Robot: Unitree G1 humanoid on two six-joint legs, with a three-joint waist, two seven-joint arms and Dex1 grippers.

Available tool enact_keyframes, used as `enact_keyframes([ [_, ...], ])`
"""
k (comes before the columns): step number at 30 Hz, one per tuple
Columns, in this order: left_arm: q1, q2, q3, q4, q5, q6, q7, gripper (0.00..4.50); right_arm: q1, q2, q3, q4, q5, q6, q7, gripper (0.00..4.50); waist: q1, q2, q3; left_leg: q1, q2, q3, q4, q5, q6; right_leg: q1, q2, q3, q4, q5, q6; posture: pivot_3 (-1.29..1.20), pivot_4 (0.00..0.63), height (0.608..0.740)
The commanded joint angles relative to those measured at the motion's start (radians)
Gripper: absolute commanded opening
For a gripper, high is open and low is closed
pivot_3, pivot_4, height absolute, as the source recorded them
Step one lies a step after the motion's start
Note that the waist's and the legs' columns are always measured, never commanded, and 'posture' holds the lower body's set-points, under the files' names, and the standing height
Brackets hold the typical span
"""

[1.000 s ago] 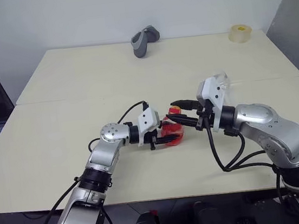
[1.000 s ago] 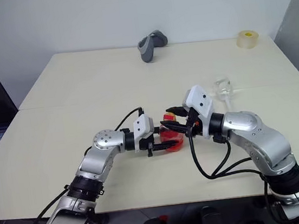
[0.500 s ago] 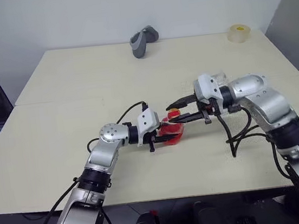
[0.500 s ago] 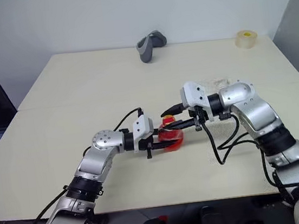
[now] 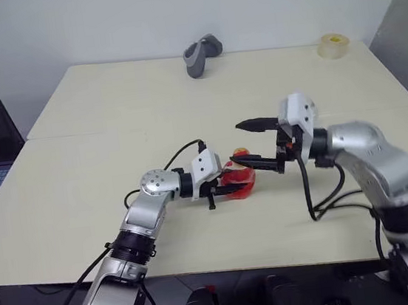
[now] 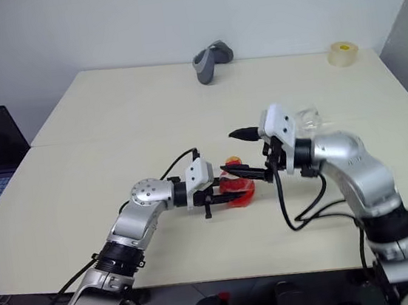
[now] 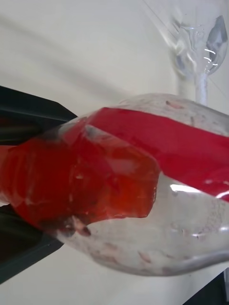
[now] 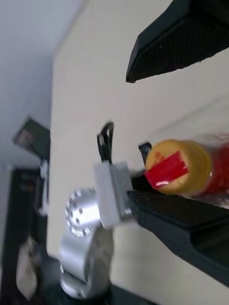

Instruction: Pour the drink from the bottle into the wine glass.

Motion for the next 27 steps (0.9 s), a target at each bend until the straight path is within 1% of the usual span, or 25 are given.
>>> enact_keyframes([
  [1,-0.008,-0.012,0.002,-0.005,-0.001,-0.002,0.01,1.03,0.08,0.066,-0.04,-0.191,-0.071,0.051,-0.236,3.64,-0.002,0.0,0.0,0.0,0.0,0.0,0.0,0.0,0.0,0.0,0.0,0.0,0.0,0.0,0.0,0.0,0.15,0.74],
  [4,-0.023,-0.019,0.012,0.012,-0.004,0.007,0.02,1.02,0.167,0.166,-0.014,-0.304,-0.114,0.095,-0.399,3.64,-0.001,0.0,0.0,0.001,0.0,0.0,0.0,0.0,0.0,0.0,0.0,0.0,0.001,0.0,0.0,0.0,0.15,0.74],
  [7,-0.031,-0.02,0.014,0.022,-0.004,0.007,0.018,1.01,0.201,0.221,0.016,-0.348,-0.133,0.136,-0.479,3.64,-0.003,0.0,0.0,0.001,0.0,0.0,0.0,0.0,0.0,0.0,0.001,0.001,0.0,0.0,0.0,0.0,0.15,0.74],
  [12,-0.047,-0.023,0.011,0.042,-0.001,0.001,0.012,1.01,0.221,0.231,0.048,-0.362,-0.109,0.169,-0.487,3.64,-0.004,0.0,0.0,0.001,0.0,0.0,0.0,0.0,0.0,0.0,0.001,0.0,0.0,0.0,0.0,0.0,0.15,0.74],
  [18,-0.062,-0.023,0.016,0.067,0.001,-0.008,0.014,1.01,0.22,0.227,0.045,-0.375,-0.063,0.202,-0.472,3.64,-0.005,0.0,0.0,0.001,0.0,0.0,0.0,0.0,0.0,0.0,0.001,0.0,0.0,0.0,0.0,0.0,0.15,0.74],
  [24,-0.063,-0.017,0.016,0.067,0.003,-0.01,0.014,1.01,0.217,0.223,0.048,-0.357,-0.054,0.208,-0.48,3.64,-0.006,0.0,0.0,0.001,0.0,0.001,0.0,0.0,0.0,0.0,0.001,0.0,0.0,0.0,0.0,0.0,0.15,0.74],
  [27,-0.065,-0.014,0.017,0.068,0.003,-0.011,0.013,1.01,0.214,0.22,0.048,-0.349,-0.055,0.203,-0.479,3.02,-0.006,0.0,0.0,0.001,0.0,0.0,0.0,0.0,0.0,0.0,0.001,0.0,0.0,0.0,0.0,0.0,0.15,0.74],
])
